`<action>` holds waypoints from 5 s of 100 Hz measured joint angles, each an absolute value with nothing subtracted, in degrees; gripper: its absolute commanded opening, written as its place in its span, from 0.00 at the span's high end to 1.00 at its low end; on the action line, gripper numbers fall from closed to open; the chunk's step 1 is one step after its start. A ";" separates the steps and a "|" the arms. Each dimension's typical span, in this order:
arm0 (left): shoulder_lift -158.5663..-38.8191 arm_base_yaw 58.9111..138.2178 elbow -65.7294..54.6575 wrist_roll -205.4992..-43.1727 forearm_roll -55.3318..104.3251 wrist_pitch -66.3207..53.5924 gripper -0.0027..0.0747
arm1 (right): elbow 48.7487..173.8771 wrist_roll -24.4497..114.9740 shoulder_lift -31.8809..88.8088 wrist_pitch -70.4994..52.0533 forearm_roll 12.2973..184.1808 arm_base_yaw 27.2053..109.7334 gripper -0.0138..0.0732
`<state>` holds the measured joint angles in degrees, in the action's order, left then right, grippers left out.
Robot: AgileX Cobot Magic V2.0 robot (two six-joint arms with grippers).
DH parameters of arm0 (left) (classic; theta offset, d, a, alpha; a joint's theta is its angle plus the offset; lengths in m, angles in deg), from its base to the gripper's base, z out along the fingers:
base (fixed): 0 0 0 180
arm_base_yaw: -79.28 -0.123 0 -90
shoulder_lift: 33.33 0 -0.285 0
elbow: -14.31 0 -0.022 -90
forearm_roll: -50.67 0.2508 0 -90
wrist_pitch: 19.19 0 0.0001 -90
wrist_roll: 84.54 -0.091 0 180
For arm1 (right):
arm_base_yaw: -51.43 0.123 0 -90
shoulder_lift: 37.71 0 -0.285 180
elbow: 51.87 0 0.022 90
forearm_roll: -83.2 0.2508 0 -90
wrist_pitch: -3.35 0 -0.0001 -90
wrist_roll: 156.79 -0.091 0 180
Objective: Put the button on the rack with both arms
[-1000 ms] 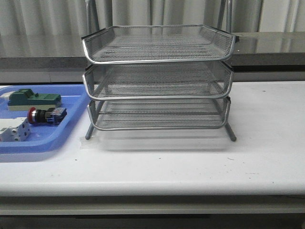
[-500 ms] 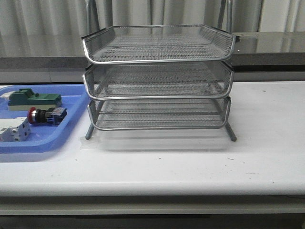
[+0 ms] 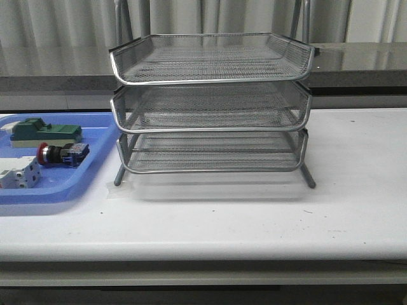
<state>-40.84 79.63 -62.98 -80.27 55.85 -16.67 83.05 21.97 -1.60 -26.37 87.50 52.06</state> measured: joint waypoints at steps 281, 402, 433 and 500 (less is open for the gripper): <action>-40.84 79.63 -62.98 -80.27 55.85 -16.67 0.99 | 97.37 87.39 70.48 -33.07 187.39 55.94 0.83; -40.84 79.63 -62.98 -80.27 55.85 -16.67 0.99 | 71.96 101.26 57.78 -39.91 188.76 55.44 0.36; -40.84 79.63 -62.98 -80.27 55.85 -16.67 0.99 | 70.33 104.09 52.67 -37.07 188.28 55.69 0.32; -40.84 79.63 -62.98 -80.27 55.85 -16.67 0.99 | 70.94 79.05 25.69 -26.38 153.87 55.78 0.32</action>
<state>-40.84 79.63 -62.98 -80.27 55.85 -16.67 70.94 79.05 25.69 -26.38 153.87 55.78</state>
